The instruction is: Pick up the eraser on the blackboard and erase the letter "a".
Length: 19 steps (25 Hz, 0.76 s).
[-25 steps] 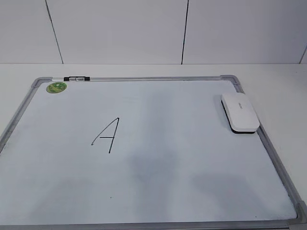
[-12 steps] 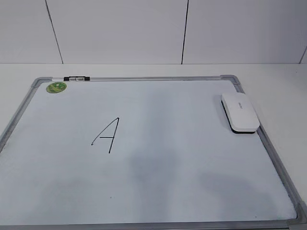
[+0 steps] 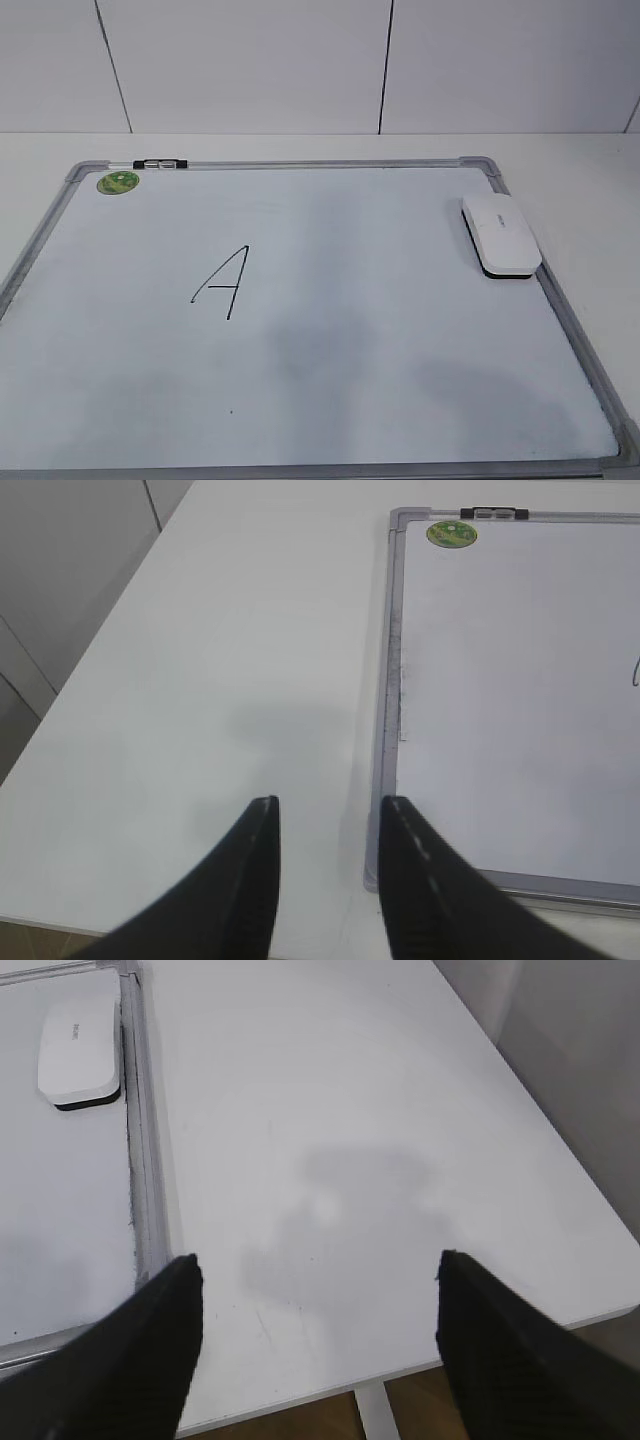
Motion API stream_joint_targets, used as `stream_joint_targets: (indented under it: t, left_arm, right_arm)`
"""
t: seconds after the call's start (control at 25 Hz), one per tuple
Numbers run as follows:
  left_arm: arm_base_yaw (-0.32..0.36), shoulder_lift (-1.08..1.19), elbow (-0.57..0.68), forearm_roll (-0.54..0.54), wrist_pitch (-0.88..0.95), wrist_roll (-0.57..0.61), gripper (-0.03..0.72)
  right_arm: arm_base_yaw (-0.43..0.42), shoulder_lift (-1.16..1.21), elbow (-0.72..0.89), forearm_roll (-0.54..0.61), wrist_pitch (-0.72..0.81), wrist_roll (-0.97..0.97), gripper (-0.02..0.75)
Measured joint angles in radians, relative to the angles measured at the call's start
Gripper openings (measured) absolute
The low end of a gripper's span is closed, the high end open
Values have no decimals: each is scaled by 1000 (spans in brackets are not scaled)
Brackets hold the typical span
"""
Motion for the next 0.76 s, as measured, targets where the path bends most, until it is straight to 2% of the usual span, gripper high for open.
stream_joint_targets:
  t: [0.76]
  left_arm:
    - [0,0,0,0,0,0,236]
  right_arm:
    - [0,0,0,0,0,0,569]
